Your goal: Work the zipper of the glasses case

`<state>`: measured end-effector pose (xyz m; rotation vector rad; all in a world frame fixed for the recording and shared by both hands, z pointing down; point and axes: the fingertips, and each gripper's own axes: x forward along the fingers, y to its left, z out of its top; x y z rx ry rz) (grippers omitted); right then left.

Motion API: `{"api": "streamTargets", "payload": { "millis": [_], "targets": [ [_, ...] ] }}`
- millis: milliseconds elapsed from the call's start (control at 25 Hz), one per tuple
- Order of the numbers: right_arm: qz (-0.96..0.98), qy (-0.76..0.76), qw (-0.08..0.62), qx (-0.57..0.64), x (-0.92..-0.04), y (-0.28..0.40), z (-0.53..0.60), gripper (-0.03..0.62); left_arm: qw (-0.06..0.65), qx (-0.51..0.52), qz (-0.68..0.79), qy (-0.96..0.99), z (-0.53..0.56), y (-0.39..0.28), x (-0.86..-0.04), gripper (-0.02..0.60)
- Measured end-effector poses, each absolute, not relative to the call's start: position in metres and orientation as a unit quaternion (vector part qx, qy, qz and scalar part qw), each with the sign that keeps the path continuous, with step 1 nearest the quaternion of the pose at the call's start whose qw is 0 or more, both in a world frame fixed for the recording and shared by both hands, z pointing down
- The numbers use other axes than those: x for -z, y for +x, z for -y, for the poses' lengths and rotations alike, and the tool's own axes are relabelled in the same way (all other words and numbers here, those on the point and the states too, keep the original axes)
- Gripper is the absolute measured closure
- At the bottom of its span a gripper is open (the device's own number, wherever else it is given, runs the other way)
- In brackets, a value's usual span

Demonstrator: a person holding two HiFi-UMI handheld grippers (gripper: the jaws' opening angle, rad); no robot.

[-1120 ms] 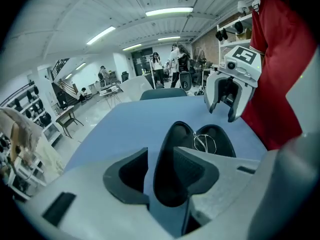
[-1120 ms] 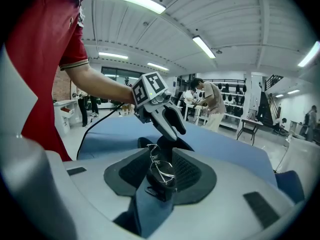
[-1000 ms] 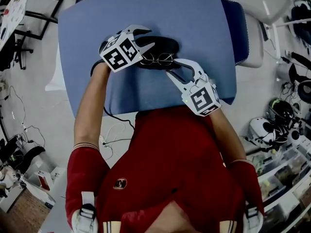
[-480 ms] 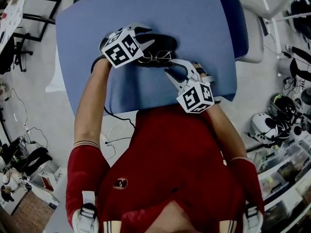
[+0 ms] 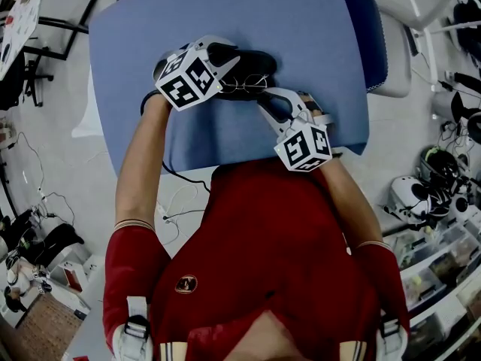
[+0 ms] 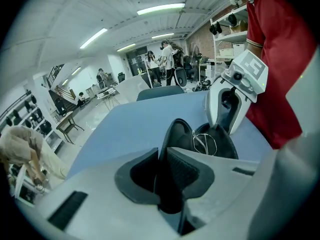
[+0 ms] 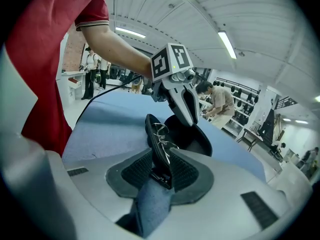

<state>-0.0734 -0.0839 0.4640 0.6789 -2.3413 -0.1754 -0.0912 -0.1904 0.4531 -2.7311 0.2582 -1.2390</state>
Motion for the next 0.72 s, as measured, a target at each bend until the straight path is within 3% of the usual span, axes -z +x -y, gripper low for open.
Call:
{"api": "streamTargets", "payload": {
  "millis": [720],
  "targets": [
    [0.901, 0.271, 0.333, 0.07, -0.465, -0.072, 0.081, 0.487, 0.116, 0.406, -0.092, -0.902, 0.141, -0.1, -0.43, 0.523]
  ]
}}
